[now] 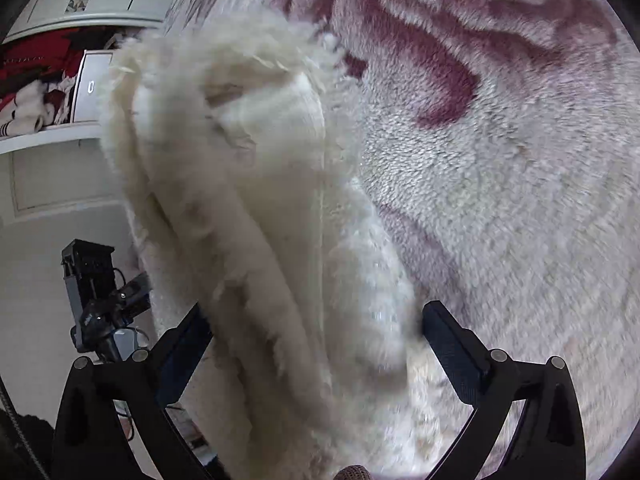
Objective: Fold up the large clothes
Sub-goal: 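Carry the folded jacket with both grippers onto the green-and-black jacket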
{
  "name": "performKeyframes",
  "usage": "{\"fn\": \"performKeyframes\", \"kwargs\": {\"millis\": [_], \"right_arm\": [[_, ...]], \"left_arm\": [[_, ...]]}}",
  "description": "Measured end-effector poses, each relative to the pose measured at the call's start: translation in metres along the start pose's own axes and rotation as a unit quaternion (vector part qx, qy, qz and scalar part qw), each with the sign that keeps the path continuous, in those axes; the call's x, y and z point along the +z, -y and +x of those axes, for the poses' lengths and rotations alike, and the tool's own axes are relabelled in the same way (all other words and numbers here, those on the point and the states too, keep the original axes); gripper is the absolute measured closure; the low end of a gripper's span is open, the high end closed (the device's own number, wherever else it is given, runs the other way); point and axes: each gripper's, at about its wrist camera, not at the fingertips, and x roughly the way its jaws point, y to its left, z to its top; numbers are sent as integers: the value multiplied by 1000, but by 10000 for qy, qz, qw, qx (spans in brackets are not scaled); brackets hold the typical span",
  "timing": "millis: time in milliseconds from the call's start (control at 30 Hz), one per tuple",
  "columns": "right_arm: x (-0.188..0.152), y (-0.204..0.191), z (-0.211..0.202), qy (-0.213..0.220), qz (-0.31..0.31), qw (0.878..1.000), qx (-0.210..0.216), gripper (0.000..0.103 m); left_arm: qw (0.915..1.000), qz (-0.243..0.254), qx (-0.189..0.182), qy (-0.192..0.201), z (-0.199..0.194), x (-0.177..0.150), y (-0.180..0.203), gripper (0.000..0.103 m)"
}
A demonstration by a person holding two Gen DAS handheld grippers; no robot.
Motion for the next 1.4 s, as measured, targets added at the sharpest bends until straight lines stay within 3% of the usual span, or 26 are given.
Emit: {"fn": "performKeyframes", "kwargs": {"millis": [67,133,200,233,300,333,467,633,833,1033,1233,1400], "right_arm": [[12,10,18,-319,23,9983,492,0],[21,12,24,-463,2,9960,764,0],[24,11,27,-462,53,9946,924,0],[23,10,27,-401,30,9943,988,0],[21,6,30,-206,165,9926,1186,15],[18,6,30,-111,324,9894,1410,32],[-1,4,14,318,815,9814,1709,50],[-14,-8,-8,738,1213,9677,2084,52],[3,-40,-64,1433,1387,9545,2216,52],[73,-71,-136,2225,1607,9380,2119,52],[185,-77,-220,2846,1696,9249,1865,52],[292,-52,-261,2934,1857,9233,1643,52]], "left_arm": [[9994,37,-331,-9,8,6,3,0],[9989,155,-434,109,12,10,13,1],[9979,310,-419,385,7,8,25,16],[9973,373,-305,548,3,8,32,19],[9950,607,-147,777,-6,6,46,25],[9941,698,-41,827,-8,8,51,29],[9930,883,108,773,-20,17,67,33],[9885,1336,231,665,-37,49,107,33],[9774,2043,54,539,-57,108,171,33],[9641,2606,-239,452,-59,193,256,33],[9506,3026,-589,369,-33,306,341,33],[9519,2994,-637,117,29,389,380,33]]}}
